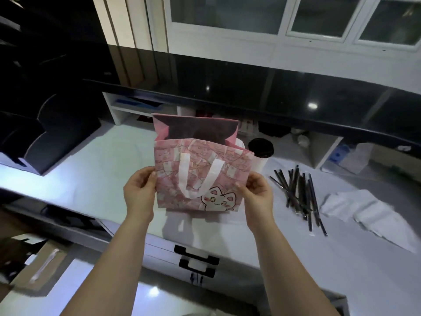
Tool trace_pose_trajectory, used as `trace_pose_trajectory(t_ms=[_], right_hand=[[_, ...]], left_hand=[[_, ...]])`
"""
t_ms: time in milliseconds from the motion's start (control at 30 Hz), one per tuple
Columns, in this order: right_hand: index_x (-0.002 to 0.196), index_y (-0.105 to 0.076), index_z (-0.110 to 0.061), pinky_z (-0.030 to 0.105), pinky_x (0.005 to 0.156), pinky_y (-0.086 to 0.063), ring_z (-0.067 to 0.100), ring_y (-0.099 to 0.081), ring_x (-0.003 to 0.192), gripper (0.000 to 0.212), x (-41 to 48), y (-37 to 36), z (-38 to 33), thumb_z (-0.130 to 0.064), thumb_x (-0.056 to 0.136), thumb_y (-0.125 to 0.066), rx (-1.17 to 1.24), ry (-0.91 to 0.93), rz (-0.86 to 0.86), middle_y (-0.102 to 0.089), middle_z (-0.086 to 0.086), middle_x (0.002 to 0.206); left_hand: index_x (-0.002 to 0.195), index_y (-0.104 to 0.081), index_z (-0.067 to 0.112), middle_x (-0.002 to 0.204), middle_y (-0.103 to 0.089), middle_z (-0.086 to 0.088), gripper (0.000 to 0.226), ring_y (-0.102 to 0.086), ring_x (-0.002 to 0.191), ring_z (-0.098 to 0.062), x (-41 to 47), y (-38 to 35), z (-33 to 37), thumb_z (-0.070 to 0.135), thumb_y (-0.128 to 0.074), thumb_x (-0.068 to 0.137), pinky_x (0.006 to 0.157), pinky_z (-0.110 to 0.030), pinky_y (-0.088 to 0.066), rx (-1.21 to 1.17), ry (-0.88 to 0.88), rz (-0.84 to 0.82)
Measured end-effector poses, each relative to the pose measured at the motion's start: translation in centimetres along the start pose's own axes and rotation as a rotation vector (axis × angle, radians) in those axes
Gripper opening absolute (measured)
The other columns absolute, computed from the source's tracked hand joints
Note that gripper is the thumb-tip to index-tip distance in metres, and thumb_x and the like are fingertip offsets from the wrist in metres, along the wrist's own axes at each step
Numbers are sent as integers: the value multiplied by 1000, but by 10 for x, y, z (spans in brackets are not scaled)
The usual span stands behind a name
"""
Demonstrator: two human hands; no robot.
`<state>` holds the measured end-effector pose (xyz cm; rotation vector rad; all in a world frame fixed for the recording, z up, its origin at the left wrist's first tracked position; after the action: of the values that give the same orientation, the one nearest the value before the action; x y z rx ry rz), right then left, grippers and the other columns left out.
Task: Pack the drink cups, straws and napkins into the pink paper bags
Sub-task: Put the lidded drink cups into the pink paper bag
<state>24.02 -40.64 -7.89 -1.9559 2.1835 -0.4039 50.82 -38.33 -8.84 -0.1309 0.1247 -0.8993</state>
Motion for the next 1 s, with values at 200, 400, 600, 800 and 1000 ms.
trace_pose_trajectory(t_ms=[200,400,600,800,1000], right_hand=[[91,-62,-7,30,70,-56,18,-67,82,34,14,11,3,-10,67,-85,-19,-20,-44,-71,5,90],[89,-65,-13,19,73,-50,6,-63,79,11,31,4,-29,-13,82,-73,-43,147,-49,-70,-10,83],[98,-67,-8,22,76,-54,14,-66,85,14,78,-14,-73,-4,86,-69,-236,213,19,-70,3,93],[99,-71,-23,26,86,-55,10,-67,95,22,131,-56,-101,-8,84,-73,-642,257,-62,-71,-8,100],[91,-69,-38,22,90,-52,0,-66,93,36,167,-71,-107,-3,87,-68,-904,231,-116,-71,-16,96]], left_hand=[[90,-68,20,84,-71,8,19,-64,87,-17,-2,0,0,3,-60,94,86,-38,-54,10,1,0],[93,-68,21,92,-70,5,17,-67,88,-11,17,-6,48,7,-59,95,86,-35,-54,21,-179,-75],[98,-68,30,102,-71,3,21,-65,99,-13,79,-51,112,11,-67,90,88,-26,-52,256,-409,-330],[99,-66,41,103,-65,20,22,-60,100,1,139,-120,138,22,-70,88,90,-29,-52,679,-500,-694],[113,-66,38,114,-59,19,23,-53,109,0,176,-161,145,30,-65,92,93,-26,-45,824,-600,-995]])
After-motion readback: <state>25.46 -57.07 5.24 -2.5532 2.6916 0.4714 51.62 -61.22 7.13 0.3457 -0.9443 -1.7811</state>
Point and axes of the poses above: each hand's wrist, its own x-axis towards the middle knuckle, its own y-axis out of the back of the hand, z = x × y, the point moved 3 cm from there along x, towards the middle knuckle
